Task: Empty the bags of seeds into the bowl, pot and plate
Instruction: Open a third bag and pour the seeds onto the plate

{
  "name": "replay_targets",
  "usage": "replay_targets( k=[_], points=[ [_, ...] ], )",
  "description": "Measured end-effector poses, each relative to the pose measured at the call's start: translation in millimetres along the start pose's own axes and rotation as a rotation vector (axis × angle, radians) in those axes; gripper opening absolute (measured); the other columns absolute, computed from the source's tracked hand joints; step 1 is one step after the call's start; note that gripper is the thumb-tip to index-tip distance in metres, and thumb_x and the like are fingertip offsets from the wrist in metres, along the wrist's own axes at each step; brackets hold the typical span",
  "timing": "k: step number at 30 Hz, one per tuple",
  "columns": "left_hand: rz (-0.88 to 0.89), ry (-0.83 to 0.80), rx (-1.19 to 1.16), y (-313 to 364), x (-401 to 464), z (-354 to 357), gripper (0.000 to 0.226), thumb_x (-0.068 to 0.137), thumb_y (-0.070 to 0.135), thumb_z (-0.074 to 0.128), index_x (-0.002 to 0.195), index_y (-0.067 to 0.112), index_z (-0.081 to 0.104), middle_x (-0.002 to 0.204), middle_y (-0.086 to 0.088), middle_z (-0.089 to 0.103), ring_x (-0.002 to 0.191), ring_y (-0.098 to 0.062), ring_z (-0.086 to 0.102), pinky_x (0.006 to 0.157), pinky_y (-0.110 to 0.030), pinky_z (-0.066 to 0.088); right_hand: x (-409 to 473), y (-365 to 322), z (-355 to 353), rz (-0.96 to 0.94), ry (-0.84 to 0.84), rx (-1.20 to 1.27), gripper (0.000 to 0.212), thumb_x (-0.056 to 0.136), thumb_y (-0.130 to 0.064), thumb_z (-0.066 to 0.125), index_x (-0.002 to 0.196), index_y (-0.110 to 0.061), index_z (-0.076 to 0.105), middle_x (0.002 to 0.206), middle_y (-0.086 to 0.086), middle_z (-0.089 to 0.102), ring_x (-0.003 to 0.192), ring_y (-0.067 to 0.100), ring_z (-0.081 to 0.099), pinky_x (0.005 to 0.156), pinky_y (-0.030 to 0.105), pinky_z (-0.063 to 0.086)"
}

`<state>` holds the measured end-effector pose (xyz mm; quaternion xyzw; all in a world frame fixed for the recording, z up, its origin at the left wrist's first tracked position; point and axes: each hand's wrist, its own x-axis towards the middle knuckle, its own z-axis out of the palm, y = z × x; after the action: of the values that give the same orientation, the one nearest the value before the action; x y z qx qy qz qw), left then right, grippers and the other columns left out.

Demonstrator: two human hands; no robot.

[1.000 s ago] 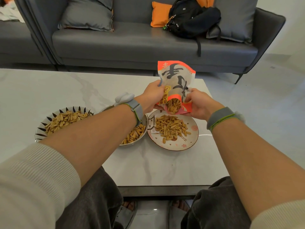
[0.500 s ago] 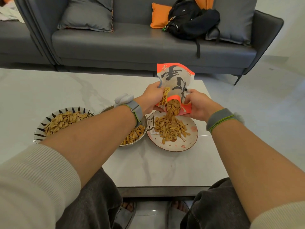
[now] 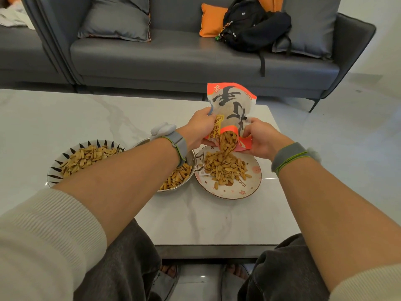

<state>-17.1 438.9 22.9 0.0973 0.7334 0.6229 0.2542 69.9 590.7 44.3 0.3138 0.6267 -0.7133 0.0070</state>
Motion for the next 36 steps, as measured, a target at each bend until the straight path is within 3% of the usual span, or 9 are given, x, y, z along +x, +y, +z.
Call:
replay_targets(
  k=[3,6,8,11,15,21,23,30,36],
  points=[
    [0.005,0.012,-0.026,3.5,-0.4,-1.2,0.028,0.116,0.023,0.034,0.127,0.021,0.060,0.115,-0.023,0.076,0.100,-0.048,0.076,0.072,-0.063,0.066,0.9,-1.7,-3.7,-0.006,-0.003,0.017,0.073,0.089,0.018,0.028,0.148,-0.022,0.046,0.136,0.021,0.058,0.112,0.044,0.067,0.074,0.064,0.064],
    [-0.001,0.002,-0.027,3.0,-2.2,-2.4,0.030,0.116,0.022,0.033,0.129,0.021,0.060,0.103,-0.015,0.076,0.092,-0.045,0.077,0.069,-0.059,0.067,-2.0,-0.9,0.4,-0.007,-0.007,0.018,0.067,0.090,0.019,0.027,0.139,-0.022,0.046,0.128,0.019,0.058,0.104,0.042,0.068,0.068,0.060,0.064],
    [0.000,0.007,-0.009,1.1,-1.2,-1.5,0.031,0.116,0.022,0.033,0.132,0.020,0.059,0.108,-0.017,0.077,0.094,-0.046,0.077,0.070,-0.060,0.067,-2.1,-0.8,0.7,-0.006,-0.008,0.003,0.067,0.090,0.019,0.028,0.140,-0.021,0.047,0.126,0.018,0.058,0.100,0.041,0.069,0.067,0.059,0.064],
    [0.011,0.023,-0.022,2.9,-1.2,-1.7,0.031,0.116,0.024,0.033,0.132,0.020,0.060,0.117,-0.020,0.076,0.101,-0.045,0.077,0.072,-0.063,0.066,0.6,-2.8,-2.8,-0.009,-0.010,0.014,0.070,0.089,0.018,0.028,0.142,-0.022,0.050,0.135,0.020,0.058,0.112,0.045,0.067,0.076,0.064,0.063],
    [0.000,0.005,-0.010,-0.2,-1.2,0.4,0.032,0.116,0.025,0.032,0.136,0.019,0.058,0.118,-0.023,0.075,0.091,-0.042,0.077,0.064,-0.052,0.068,-0.6,0.0,1.6,-0.002,-0.005,-0.009,0.068,0.090,0.018,0.028,0.141,-0.023,0.047,0.131,0.019,0.056,0.100,0.043,0.069,0.070,0.062,0.064],
    [0.003,0.003,-0.050,0.5,-1.1,1.3,0.029,0.116,0.024,0.034,0.127,0.021,0.061,0.104,-0.014,0.077,0.077,-0.030,0.077,0.061,-0.049,0.067,-4.9,-1.1,-1.7,0.005,-0.006,0.003,0.063,0.089,0.020,0.026,0.134,-0.019,0.048,0.124,0.018,0.058,0.101,0.042,0.067,0.070,0.060,0.063],
    [-0.005,0.000,-0.026,-2.5,-0.2,2.6,0.031,0.116,0.026,0.033,0.130,0.020,0.061,0.112,-0.019,0.077,0.082,-0.034,0.078,0.064,-0.051,0.067,-5.7,0.6,-0.2,0.008,-0.011,0.001,0.063,0.090,0.021,0.026,0.132,-0.022,0.047,0.118,0.016,0.058,0.098,0.041,0.067,0.071,0.061,0.061],
    [-0.014,-0.012,-0.035,-2.2,-2.8,4.5,0.031,0.117,0.025,0.033,0.132,0.020,0.059,0.118,-0.023,0.075,0.099,-0.045,0.077,0.071,-0.060,0.067,-4.1,3.1,-2.1,0.013,-0.014,0.000,0.069,0.089,0.020,0.026,0.141,-0.021,0.046,0.132,0.019,0.058,0.103,0.044,0.068,0.073,0.063,0.063],
    [-0.006,-0.013,-0.043,0.0,-5.0,5.2,0.029,0.116,0.024,0.033,0.123,0.023,0.061,0.107,-0.018,0.076,0.090,-0.041,0.077,0.072,-0.060,0.067,-2.7,4.0,-5.4,0.006,0.003,0.015,0.072,0.087,0.020,0.027,0.142,-0.021,0.049,0.134,0.020,0.059,0.102,0.042,0.068,0.065,0.059,0.063]
  ],
)
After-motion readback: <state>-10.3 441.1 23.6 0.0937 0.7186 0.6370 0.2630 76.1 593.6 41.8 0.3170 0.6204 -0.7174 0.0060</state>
